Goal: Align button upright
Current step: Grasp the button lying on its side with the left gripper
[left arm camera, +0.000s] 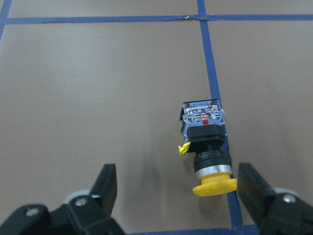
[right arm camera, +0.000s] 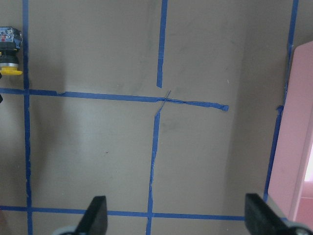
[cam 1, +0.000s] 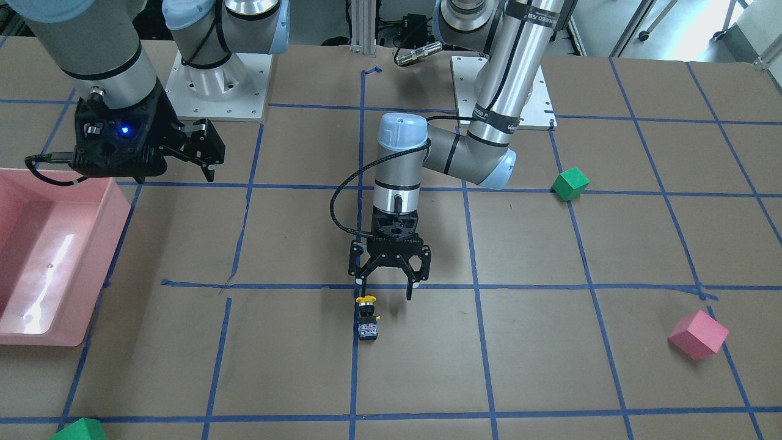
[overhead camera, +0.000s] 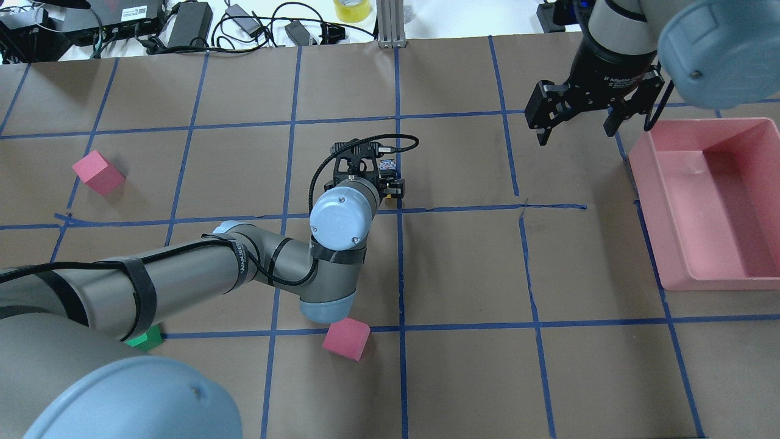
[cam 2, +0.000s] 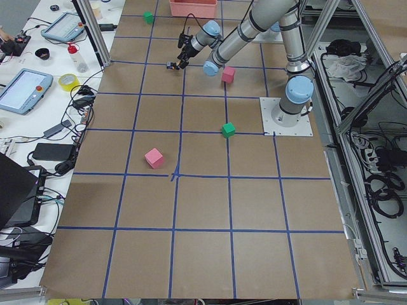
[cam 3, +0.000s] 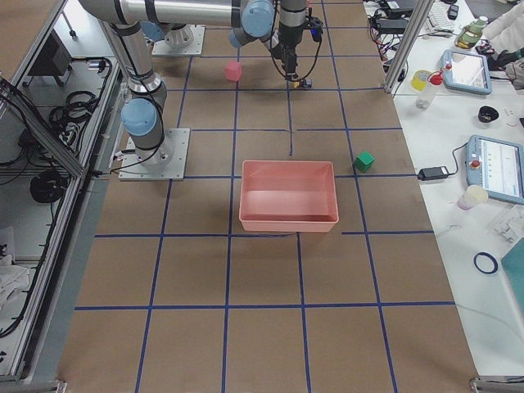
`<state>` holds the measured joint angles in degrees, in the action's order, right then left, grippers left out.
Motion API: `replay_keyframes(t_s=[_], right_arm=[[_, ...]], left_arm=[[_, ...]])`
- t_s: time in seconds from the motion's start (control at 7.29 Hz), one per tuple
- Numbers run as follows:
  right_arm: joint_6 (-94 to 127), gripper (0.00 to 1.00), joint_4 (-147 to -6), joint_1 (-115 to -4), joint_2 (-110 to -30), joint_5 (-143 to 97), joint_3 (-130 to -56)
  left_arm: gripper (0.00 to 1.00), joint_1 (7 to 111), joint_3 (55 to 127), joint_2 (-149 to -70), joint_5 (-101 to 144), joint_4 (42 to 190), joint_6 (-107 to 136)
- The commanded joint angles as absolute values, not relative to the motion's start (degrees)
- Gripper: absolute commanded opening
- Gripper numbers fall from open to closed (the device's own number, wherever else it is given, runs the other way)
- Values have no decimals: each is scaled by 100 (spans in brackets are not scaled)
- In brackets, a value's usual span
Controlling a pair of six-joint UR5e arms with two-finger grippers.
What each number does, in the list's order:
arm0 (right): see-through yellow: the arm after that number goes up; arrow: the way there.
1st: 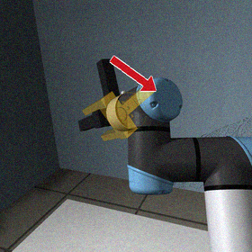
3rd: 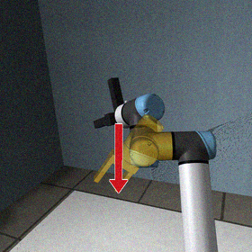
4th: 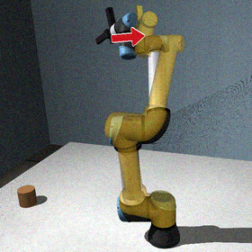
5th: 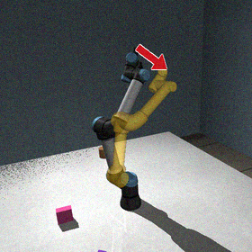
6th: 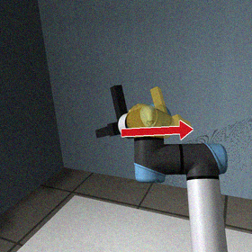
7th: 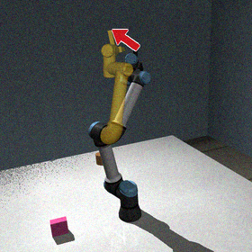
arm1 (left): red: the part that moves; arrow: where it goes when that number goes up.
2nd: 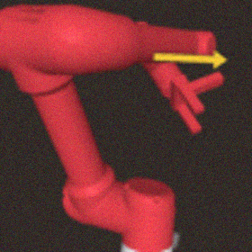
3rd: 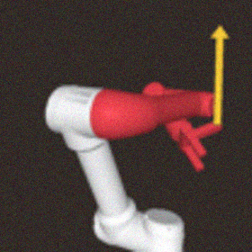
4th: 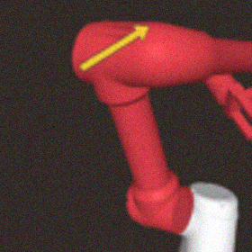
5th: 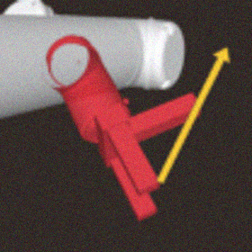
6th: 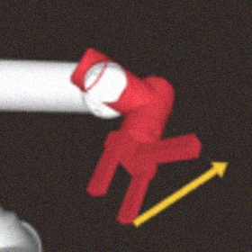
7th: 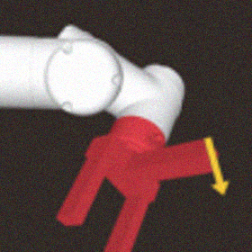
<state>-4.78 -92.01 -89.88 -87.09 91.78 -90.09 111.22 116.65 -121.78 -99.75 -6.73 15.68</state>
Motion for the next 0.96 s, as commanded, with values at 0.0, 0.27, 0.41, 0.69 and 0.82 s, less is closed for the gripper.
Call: replay_keyframes(t_s=[0.0,0.27,0.41,0.69,0.82], right_arm=[[-501,100,-9158,-8991,-8745,9167,-9009],[-510,100,-9158,-8991,-8745,9184,-9009],[-501,100,-9158,-8991,-8745,9202,-9009],[-501,100,-9167,-8991,-8736,9246,-9009],[-501,100,-9167,-8991,-8736,9255,-9009]], left_arm=[[89,11266,11532,-12427,-10202,-844,1634],[88,11373,11514,-12471,-10292,-861,1863],[87,11399,11496,-12559,-10292,-870,1846],[87,11434,11391,-12700,-10292,-993,1854],[86,11487,11382,-12735,-10301,-993,1854]])
